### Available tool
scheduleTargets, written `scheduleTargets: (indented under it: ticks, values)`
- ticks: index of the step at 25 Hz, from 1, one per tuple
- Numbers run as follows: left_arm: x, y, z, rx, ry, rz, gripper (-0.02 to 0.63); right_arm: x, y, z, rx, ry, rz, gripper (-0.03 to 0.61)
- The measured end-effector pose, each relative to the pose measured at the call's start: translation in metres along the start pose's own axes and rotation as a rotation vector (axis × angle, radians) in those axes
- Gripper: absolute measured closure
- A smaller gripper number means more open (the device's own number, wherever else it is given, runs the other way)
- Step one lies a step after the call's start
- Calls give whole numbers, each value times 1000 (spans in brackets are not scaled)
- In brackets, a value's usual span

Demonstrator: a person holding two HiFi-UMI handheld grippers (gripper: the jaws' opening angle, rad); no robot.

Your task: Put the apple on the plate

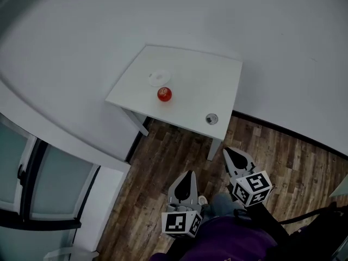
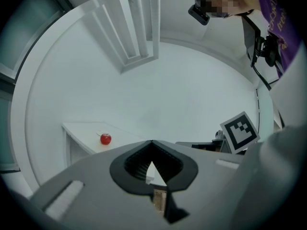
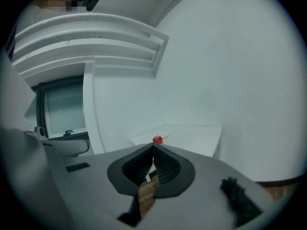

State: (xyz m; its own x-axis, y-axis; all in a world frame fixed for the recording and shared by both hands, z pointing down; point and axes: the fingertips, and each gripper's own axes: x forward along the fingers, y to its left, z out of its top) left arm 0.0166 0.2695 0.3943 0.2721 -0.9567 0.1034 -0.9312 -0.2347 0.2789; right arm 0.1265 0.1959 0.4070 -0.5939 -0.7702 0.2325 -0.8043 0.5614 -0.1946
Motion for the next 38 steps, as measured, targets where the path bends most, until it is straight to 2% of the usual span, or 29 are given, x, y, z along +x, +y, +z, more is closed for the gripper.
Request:
scheduleTargets:
  ticks: [10, 26, 38]
  values:
    - [35, 24, -8, -16, 30, 50, 607, 45, -22, 4, 2, 24, 21, 566]
    - [166, 63, 23, 8, 16, 129, 607, 167, -86, 51, -24, 47, 127, 566]
    - [217, 74, 23, -15, 20, 173, 607, 206, -119, 57, -27, 77, 158, 566]
